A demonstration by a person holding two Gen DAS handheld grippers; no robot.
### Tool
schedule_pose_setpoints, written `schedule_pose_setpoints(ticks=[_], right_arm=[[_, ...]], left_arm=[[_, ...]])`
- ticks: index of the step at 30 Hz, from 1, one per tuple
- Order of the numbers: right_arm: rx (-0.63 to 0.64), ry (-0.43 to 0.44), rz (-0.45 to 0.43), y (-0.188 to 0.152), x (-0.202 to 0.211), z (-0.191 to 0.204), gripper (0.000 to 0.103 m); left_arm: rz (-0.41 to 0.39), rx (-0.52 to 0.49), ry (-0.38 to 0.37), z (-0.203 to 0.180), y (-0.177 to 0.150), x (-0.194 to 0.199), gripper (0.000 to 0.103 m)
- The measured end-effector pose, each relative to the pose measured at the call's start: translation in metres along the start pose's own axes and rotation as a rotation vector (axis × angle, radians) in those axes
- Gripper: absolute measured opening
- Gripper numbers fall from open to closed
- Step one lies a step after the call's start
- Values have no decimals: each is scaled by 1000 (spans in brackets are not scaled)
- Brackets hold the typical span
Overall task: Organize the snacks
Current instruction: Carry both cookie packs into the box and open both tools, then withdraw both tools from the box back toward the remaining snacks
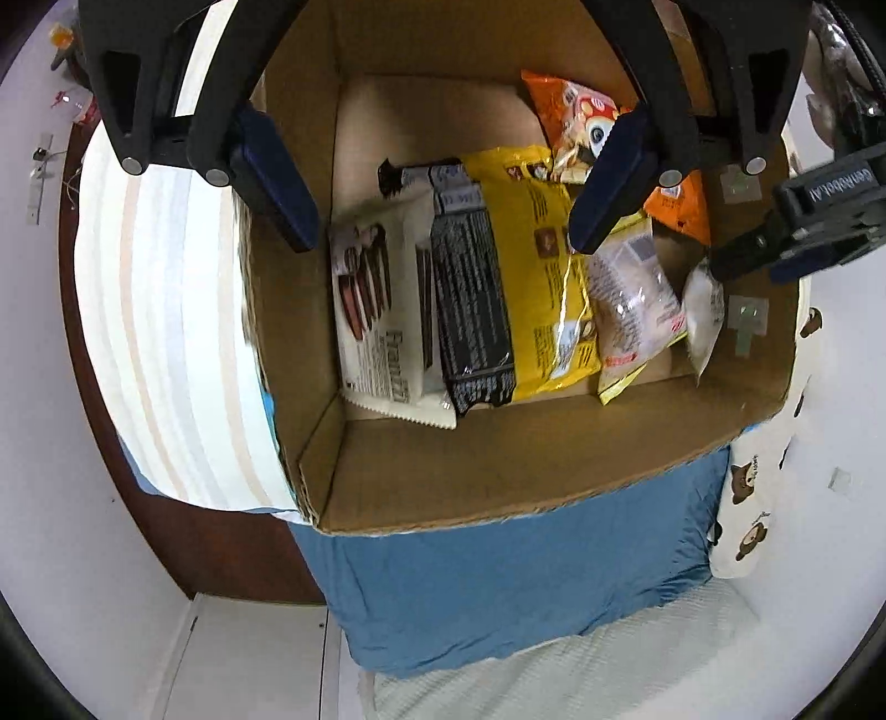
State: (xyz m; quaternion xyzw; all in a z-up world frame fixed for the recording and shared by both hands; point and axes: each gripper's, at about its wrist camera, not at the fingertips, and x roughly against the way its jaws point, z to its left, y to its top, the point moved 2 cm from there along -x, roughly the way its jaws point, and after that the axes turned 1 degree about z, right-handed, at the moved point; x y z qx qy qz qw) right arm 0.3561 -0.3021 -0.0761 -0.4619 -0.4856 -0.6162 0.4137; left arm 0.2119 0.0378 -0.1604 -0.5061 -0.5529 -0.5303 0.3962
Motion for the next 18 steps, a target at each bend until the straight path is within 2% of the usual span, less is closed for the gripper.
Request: schedule_pose_setpoints(ticks=[7, 12, 18], right_arm=[[30, -41, -117, -36, 23, 12, 94], [62, -66, -207, -61, 53, 22, 94], [73, -73, -288, -97, 83, 28, 94]], left_arm=[[-172, -10, 64, 1, -41, 32, 92], [-239, -27, 77, 2, -71, 52, 92], [-356, -34, 105, 5, -112, 84, 92]])
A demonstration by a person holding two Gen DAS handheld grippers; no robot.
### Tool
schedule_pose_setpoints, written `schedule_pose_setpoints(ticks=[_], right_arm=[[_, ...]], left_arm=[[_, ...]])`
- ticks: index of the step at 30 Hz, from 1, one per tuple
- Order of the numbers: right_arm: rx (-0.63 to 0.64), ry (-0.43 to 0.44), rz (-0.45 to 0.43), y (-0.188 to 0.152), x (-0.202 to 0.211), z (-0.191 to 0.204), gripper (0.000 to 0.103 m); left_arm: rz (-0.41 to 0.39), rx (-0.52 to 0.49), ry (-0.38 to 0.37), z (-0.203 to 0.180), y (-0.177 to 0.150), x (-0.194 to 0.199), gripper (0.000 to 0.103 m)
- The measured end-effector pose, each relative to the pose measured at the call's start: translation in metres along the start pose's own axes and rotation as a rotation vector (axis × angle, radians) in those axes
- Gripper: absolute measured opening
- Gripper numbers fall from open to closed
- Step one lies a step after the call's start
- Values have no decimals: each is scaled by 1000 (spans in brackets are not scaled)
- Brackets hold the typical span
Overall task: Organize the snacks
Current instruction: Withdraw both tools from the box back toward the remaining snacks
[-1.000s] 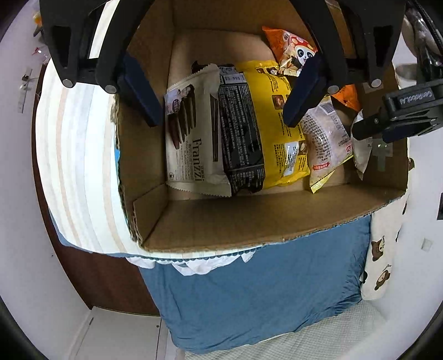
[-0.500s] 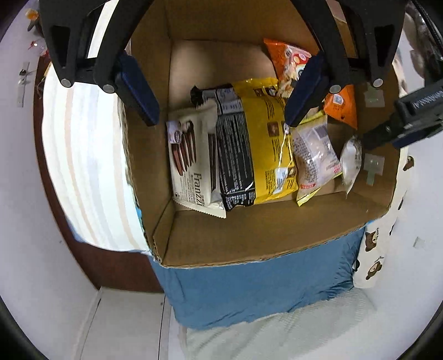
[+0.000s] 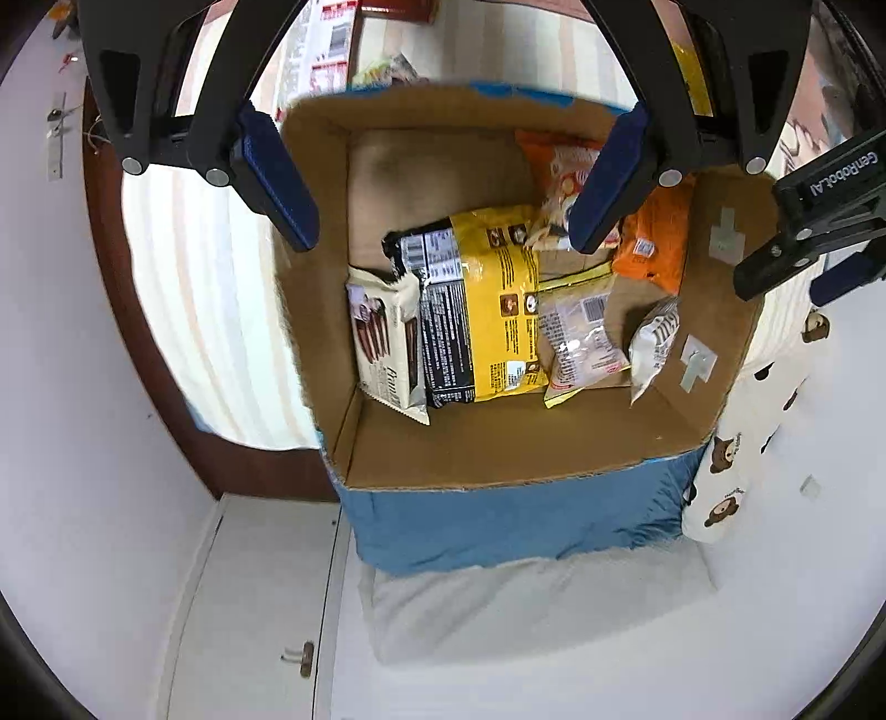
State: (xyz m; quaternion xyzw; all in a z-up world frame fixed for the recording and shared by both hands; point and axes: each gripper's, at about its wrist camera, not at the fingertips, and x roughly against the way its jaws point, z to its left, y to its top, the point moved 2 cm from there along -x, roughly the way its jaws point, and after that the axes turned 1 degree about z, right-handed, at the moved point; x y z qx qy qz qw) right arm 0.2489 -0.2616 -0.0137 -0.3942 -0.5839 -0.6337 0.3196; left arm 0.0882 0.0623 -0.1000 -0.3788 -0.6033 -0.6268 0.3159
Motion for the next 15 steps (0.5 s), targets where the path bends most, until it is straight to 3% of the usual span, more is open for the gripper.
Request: schedule_pose_setpoints(ticks=[8, 12, 15], right_arm=[[-30, 49, -53, -37, 48, -2, 94], [-59, 81, -37, -64, 61, -9, 94], [-114, 92, 23, -92, 55, -27, 94]], left_arm=[[-66, 16, 6, 10, -35, 43, 92], [-63, 46, 15, 19, -57, 54, 92], [-33, 76, 29, 30, -80, 54, 92]])
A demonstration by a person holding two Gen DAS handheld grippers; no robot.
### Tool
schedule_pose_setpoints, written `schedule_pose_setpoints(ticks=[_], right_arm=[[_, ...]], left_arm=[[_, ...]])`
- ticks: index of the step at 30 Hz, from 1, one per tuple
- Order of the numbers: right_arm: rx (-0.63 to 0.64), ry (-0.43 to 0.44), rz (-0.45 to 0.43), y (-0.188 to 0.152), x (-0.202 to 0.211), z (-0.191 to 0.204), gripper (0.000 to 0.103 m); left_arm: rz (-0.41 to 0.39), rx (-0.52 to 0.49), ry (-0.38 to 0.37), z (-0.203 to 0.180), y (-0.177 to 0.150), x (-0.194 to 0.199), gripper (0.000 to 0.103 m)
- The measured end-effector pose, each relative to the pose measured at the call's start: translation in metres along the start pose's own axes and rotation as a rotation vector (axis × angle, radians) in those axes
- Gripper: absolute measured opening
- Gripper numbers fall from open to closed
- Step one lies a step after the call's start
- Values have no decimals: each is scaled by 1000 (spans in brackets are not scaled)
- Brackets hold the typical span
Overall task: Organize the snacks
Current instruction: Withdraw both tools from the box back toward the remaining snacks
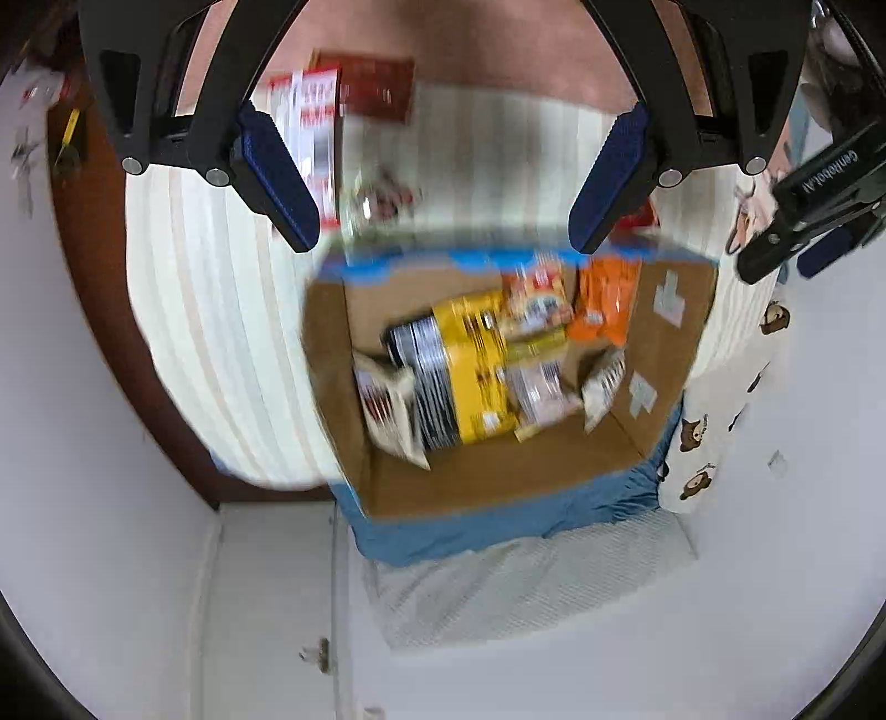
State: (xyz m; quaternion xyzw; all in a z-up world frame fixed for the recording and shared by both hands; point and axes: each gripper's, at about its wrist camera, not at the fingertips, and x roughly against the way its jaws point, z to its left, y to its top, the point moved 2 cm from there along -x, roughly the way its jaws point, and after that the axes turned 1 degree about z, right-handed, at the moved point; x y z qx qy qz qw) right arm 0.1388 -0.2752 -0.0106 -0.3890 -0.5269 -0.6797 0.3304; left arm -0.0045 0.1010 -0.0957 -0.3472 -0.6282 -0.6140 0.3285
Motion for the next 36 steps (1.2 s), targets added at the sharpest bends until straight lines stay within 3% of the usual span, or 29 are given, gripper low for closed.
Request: schedule_pose_setpoints(ticks=[5, 7, 9, 12, 15, 17, 19, 20, 26, 30, 31, 34, 36], right_arm=[[-121, -2, 180, -45, -45, -53, 94], [-102, -24, 260, -62, -69, -64, 94], [-96, -46, 288, -77, -84, -74, 94], [-227, -12, 340, -92, -104, -101, 94], [-310, 11, 338, -99, -120, -119, 92], [-297, -9, 331, -102, -126, -121, 75], [-289, -3, 326, -101, -127, -118, 67], [-279, 17, 334, -103, -127, -115, 61], [-210, 222, 471, -116, -126, -72, 61], [-197, 137, 389, -106, -108, -78, 64], [-205, 117, 375, -102, -107, -82, 69], [-222, 110, 392, -94, -121, -85, 72], [-183, 35, 446, -93, -141, -82, 72]], left_arm=[[133, 61, 37, 27, -47, -30, 92], [200, 91, 53, 37, -67, -48, 92], [236, 100, 65, 42, -82, -59, 92], [301, 112, 83, 52, -107, -72, 92], [354, 121, 90, 59, -127, -81, 92], [383, 128, 90, 60, -138, -86, 92], [403, 131, 84, 59, -147, -87, 92], [408, 132, 79, 57, -149, -87, 92], [420, 76, 20, 17, -149, -86, 92], [432, 46, -37, -19, -136, -86, 92], [432, 34, -46, -32, -132, -86, 92], [445, 17, -63, -54, -128, -88, 92], [461, 6, -66, -67, -126, -91, 92]])
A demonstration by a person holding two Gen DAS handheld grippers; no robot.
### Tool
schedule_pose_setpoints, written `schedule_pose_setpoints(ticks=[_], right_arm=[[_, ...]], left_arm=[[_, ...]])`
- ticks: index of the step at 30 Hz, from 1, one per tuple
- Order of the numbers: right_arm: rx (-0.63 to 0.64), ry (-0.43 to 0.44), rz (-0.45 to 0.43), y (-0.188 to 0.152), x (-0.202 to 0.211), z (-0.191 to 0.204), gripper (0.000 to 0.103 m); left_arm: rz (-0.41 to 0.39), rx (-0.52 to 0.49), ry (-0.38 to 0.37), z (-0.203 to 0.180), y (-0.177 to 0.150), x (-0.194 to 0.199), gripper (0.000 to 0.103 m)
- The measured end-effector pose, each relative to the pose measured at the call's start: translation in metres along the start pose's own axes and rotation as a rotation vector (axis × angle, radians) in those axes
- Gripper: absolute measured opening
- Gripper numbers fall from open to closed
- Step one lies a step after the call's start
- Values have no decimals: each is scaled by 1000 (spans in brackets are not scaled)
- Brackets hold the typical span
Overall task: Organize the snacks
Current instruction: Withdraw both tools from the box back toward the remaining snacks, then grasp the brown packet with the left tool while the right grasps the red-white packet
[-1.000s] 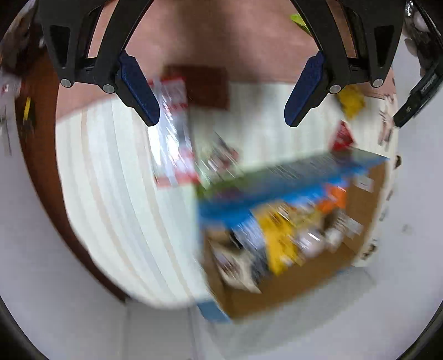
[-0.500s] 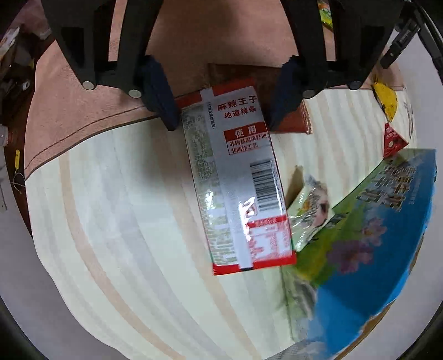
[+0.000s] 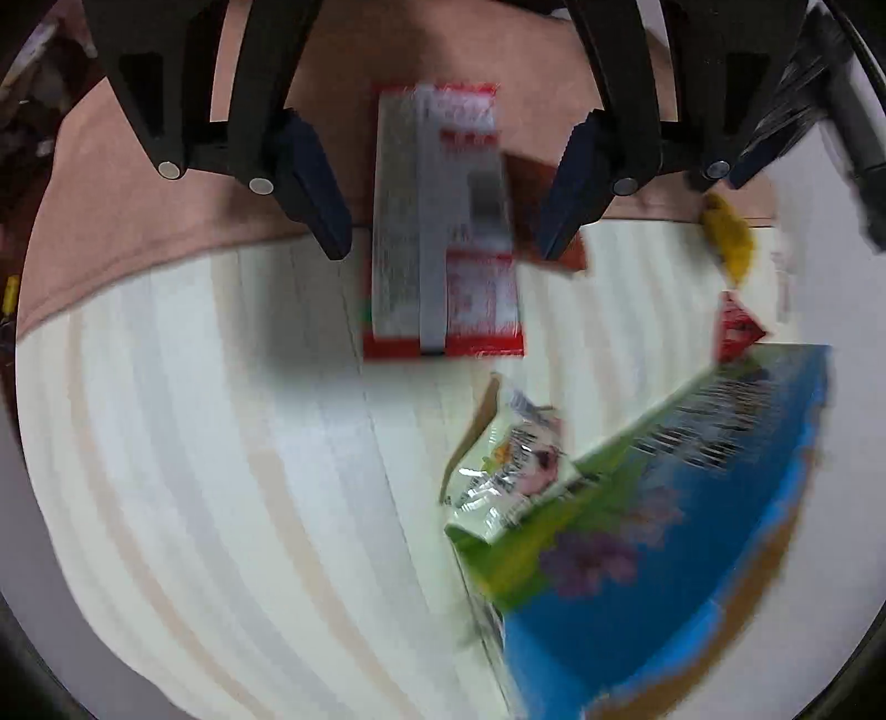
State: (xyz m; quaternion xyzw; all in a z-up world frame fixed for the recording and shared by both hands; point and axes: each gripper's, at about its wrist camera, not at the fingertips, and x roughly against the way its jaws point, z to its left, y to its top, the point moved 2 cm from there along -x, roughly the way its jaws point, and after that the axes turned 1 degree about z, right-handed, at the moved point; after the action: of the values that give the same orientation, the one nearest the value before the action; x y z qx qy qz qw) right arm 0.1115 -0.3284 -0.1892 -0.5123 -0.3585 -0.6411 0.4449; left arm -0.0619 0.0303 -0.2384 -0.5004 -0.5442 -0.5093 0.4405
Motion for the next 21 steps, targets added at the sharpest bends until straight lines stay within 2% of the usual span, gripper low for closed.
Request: schedule_pose_setpoints(ticks=[3, 4, 7, 10, 13, 15, 16, 19, 21], right_arm=[[12, -28, -33, -4, -3, 2, 69], [19, -27, -48, -6, 1, -1, 56], [33, -40, -69, -12, 11, -15, 52], [54, -108, -105, -13, 25, -36, 52], [74, -170, -126, -11, 36, -61, 52], [39, -149, -115, -10, 38, -77, 54], [13, -126, -104, -10, 37, -84, 59], [-73, -68, -90, -12, 36, -102, 64], [-118, -40, -96, -16, 37, -112, 69]], left_arm=[[39, -5, -8, -20, 1, -4, 92], [56, 1, -14, -26, 1, -6, 92], [107, 24, -41, -42, 0, -14, 92], [170, 63, -107, -60, -4, -25, 92], [258, 121, -219, -83, -13, -39, 92], [326, 166, -285, -100, -17, -49, 92], [358, 196, -334, -109, -17, -55, 92], [416, 312, -426, -125, -12, -68, 92], [438, 394, -443, -128, -12, -78, 92]])
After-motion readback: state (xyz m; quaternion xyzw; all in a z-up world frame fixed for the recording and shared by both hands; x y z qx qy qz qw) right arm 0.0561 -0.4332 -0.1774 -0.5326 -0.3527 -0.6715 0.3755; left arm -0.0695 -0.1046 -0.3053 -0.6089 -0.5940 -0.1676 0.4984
